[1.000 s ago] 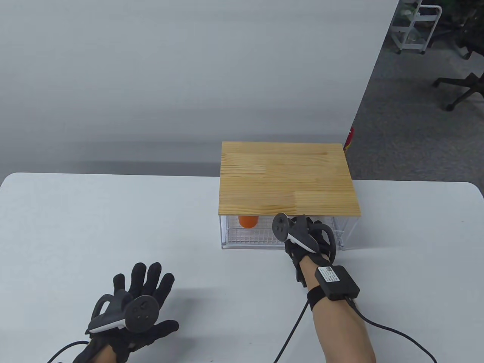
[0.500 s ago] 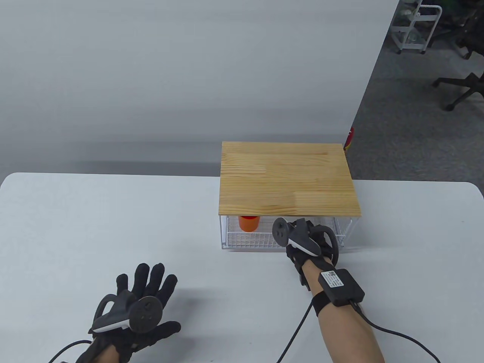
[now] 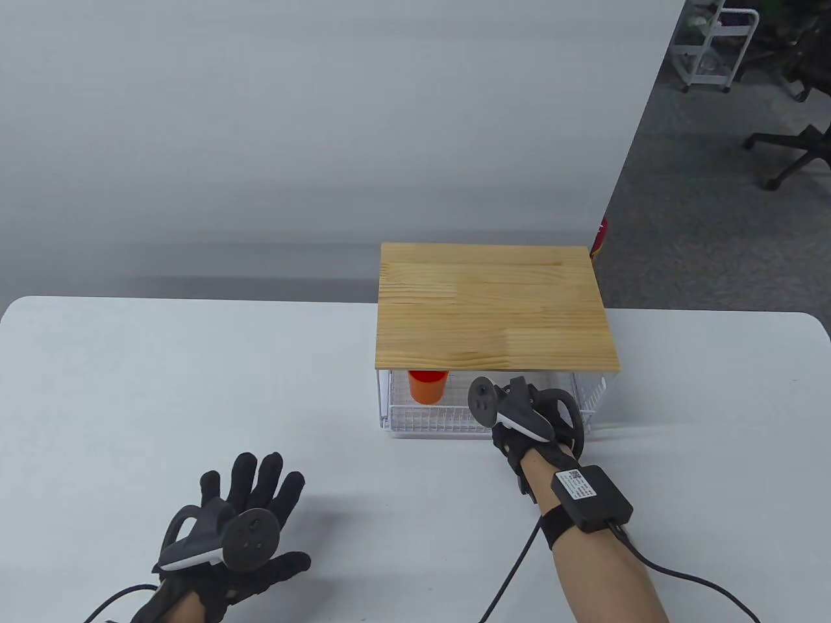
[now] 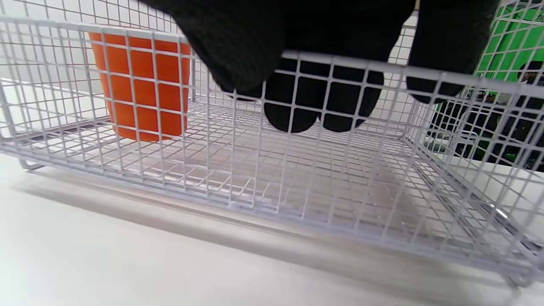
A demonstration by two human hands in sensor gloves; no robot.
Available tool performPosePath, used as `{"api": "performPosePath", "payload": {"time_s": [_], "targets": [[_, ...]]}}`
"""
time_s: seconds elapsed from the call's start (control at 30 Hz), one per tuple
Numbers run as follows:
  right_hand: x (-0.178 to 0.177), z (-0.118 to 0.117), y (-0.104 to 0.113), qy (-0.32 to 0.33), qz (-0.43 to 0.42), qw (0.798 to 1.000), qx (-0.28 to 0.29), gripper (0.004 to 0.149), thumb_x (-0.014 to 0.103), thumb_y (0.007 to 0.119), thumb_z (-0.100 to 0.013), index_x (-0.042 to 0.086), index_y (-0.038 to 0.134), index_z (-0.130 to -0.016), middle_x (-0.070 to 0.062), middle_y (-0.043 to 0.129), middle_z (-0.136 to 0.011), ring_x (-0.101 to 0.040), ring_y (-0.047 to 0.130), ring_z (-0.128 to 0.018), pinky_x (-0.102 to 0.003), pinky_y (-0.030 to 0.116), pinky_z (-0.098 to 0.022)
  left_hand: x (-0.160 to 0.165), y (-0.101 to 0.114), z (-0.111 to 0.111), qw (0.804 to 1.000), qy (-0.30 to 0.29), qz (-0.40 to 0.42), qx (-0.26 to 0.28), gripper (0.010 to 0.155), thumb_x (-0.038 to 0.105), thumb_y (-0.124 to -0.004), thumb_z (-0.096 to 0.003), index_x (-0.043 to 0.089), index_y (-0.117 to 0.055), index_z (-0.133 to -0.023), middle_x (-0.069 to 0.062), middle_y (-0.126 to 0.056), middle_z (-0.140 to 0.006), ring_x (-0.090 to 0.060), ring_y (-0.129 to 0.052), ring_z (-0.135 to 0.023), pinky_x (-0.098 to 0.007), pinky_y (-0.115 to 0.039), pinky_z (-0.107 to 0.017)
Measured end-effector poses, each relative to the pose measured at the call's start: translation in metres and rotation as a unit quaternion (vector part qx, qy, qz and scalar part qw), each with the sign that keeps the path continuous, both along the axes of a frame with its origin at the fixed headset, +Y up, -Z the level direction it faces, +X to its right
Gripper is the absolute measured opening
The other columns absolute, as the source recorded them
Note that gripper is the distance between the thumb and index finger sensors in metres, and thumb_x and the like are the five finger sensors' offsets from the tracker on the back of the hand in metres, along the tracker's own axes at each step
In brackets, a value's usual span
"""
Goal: Take the cup out of the mesh sliding drawer
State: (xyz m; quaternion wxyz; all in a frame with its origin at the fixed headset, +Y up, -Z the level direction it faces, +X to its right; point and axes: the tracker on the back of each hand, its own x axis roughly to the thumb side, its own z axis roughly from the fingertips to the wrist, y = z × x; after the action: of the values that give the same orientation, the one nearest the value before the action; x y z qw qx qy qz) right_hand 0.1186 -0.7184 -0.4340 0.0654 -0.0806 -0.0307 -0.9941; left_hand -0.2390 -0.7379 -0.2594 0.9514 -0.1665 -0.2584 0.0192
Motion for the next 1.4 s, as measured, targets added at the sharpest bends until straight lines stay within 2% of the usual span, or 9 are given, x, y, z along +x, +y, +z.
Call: {"api": "performPosePath", "payload": {"time_s": [0.7, 1.4], "targets": [[0.002, 0.017, 0.001, 0.035, 0.017, 0.999, -0.006, 0.025, 0.023, 0.076, -0.058, 0.031, 0.088, -0.079, -0.008, 0.105, -0.083, -0.04, 0.11, -0.069, -0.072, 0.092, -0.047, 0.003, -0.001, 0.0, 1.0, 0.001, -0.004, -0.004, 0.102, 0.072, -0.053, -0.053, 0.012, 0.006, -0.11, -0.029, 0.016, -0.106, -0.064, 0.014, -0.091, -0.085, 0.001, -0.049], [0.003, 0.022, -0.001, 0.051, 0.02, 0.998, -0.023, 0.024, 0.024, 0.077, -0.058, 0.031, 0.09, -0.077, -0.008, 0.107, -0.08, -0.039, 0.113, -0.065, -0.069, 0.095, -0.044, 0.001, 0.0, 0.001, 1.0, 0.006, -0.002, 0.0, 0.101, 0.071, -0.054, -0.0532, 0.012, 0.006, -0.11, -0.03, 0.016, -0.107, -0.064, 0.013, -0.091, -0.085, 0.001, -0.049]]}}
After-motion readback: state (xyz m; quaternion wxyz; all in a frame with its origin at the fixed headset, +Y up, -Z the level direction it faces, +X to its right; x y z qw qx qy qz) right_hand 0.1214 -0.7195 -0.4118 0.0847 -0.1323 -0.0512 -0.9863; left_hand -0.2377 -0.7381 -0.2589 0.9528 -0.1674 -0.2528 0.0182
